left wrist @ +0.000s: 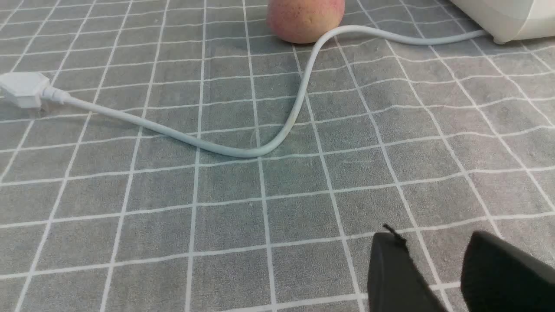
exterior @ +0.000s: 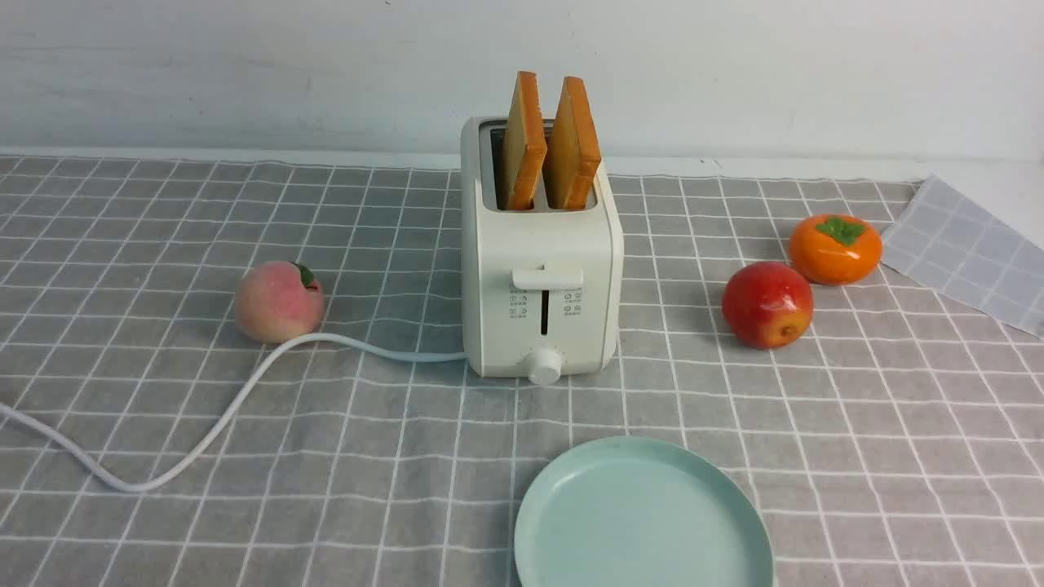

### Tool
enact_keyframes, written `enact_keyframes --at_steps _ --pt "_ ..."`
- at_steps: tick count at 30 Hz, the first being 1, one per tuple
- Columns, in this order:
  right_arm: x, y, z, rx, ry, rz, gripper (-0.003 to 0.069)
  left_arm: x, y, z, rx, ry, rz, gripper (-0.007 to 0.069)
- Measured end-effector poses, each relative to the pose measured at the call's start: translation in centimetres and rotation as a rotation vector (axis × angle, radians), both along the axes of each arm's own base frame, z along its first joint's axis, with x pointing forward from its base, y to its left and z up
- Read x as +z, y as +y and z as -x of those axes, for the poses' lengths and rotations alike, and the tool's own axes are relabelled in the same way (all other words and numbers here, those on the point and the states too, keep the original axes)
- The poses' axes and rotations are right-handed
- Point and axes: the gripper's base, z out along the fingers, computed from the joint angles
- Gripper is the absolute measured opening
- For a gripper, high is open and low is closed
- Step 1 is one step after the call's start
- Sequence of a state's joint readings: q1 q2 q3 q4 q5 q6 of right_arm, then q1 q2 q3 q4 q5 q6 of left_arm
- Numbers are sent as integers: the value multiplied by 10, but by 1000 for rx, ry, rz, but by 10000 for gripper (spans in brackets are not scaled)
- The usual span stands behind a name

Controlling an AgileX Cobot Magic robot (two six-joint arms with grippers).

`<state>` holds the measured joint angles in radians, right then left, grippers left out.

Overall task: Take toasted bread from bread machine on grey coffee table place on plate.
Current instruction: 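Grasp the toast slice in the toaster and pull it up out of the slot with the right gripper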

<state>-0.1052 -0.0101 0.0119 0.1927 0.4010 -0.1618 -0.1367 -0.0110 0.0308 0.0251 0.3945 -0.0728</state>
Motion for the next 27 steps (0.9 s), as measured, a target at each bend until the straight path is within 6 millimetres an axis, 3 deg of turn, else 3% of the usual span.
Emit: enact_keyframes --at_steps 19,27 --pt "1 -1 0 -5 -16 19 240 1 0 0 0 -17 2 238" --pt "13 -4 -4 -37 -179 37 240 23 -1 -5 -6 -257 35 238"
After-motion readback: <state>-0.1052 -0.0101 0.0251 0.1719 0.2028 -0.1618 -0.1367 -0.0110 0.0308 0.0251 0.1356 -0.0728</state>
